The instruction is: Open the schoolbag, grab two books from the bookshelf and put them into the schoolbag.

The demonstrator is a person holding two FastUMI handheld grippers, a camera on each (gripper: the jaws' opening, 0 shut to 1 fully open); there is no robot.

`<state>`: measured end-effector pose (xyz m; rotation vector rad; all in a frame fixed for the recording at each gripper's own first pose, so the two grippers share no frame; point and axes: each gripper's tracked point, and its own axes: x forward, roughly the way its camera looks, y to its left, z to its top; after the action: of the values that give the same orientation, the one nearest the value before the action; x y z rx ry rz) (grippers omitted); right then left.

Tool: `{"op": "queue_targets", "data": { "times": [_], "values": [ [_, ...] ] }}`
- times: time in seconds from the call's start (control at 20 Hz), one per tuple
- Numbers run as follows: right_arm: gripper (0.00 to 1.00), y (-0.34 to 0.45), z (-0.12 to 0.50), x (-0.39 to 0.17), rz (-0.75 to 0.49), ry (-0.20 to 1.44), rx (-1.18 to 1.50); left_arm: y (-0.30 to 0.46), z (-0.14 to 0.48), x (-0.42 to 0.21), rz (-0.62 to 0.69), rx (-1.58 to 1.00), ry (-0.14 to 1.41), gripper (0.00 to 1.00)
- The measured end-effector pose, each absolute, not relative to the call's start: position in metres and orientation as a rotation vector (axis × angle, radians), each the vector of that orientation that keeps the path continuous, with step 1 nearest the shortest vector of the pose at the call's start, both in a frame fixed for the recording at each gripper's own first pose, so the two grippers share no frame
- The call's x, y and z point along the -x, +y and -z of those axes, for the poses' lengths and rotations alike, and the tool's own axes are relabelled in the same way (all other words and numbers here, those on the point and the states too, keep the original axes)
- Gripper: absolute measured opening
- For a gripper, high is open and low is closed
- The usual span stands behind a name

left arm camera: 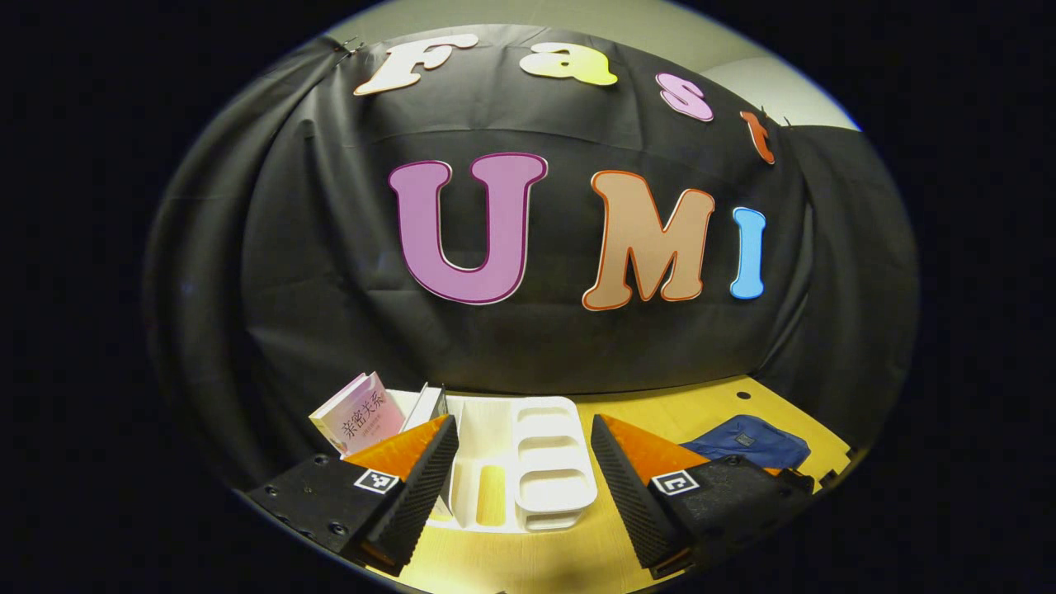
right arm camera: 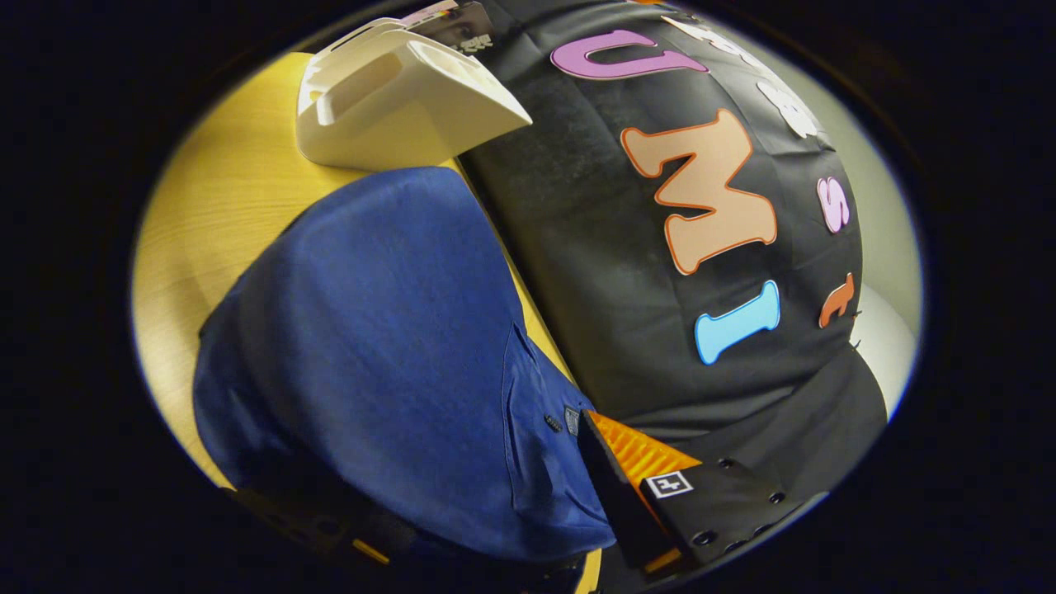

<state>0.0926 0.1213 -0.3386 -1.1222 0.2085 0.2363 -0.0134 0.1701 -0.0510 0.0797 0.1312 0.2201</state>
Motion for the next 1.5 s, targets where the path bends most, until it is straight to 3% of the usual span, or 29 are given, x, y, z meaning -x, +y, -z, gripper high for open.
{"op": "queue_targets", "data": {
  "times": [0.1, 0.35, 0.5, 1.0, 1.5],
  "values": [
    [0.82, 0.120, 0.342, -0.102, -0.230, 0.223, 1.107, 0.165, 0.055, 0.013, -0.213, -0.072, 0.140, 0.95],
    [0.27, 0.117, 0.325, -0.109, -0.199, 0.202, 1.055, 0.147, 0.072, 0.008, -0.181, -0.054, 0.175, 0.95],
    [0.13, 0.112, 0.313, -0.113, -0.181, 0.217, 0.988, 0.133, 0.083, 0.002, -0.145, -0.043, 0.198, 0.94],
    [0.07, 0.095, 0.283, -0.133, -0.186, 0.340, 0.615, 0.114, 0.110, -0.017, -0.080, 0.064, 0.272, 0.95],
    [0.08, 0.086, 0.269, -0.139, -0.197, 0.379, 0.522, 0.244, 0.064, -0.032, -0.283, -0.041, 0.229, 0.95]
  ]
}}
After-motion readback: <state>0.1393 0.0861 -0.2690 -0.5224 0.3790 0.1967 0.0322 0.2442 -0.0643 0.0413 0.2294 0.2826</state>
